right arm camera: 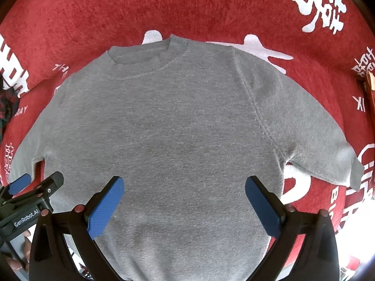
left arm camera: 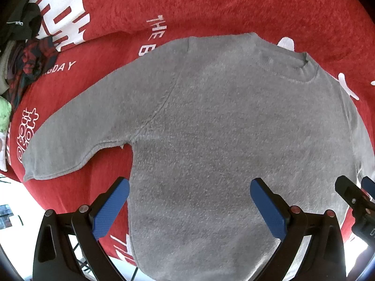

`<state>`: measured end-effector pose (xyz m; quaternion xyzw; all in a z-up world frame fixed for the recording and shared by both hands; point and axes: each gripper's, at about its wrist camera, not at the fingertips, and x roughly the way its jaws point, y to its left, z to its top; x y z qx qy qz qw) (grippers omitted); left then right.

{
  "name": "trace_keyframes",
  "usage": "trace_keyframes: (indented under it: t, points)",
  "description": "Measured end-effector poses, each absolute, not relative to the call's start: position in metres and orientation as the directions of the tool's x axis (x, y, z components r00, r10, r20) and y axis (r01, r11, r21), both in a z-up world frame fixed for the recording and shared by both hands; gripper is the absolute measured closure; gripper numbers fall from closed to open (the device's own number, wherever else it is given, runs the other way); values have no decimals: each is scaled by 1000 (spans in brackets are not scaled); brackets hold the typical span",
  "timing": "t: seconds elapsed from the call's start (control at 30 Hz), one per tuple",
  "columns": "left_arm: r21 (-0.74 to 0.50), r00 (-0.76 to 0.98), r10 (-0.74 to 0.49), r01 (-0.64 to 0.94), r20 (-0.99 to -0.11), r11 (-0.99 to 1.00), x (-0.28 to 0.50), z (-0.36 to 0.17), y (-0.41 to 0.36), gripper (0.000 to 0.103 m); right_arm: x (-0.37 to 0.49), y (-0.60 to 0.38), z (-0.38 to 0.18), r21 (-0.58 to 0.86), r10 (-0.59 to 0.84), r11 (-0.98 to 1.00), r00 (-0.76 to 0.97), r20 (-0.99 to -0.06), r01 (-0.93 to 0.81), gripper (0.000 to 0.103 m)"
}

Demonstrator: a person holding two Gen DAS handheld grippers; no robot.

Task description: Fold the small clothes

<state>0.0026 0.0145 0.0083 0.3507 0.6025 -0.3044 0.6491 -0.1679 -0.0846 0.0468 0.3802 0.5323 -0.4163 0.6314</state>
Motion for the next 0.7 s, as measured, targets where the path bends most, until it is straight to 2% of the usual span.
trace_keyframes:
  t: [0.5,0.6,0.7]
  points:
    - [76,72,30,797,-997,599,11,6,31,0,-163,-77,47,33,-120,379,84,-989,925,0]
    - [4,31,-34,786,-999,618,15,11,37,0,-160,-74,47,31,-118,385,83,-990,922,0]
    - [-150,-80,-136,735,-988,661,28,13,50,0,-155,-71,47,28,-119,398,82,-989,917,0]
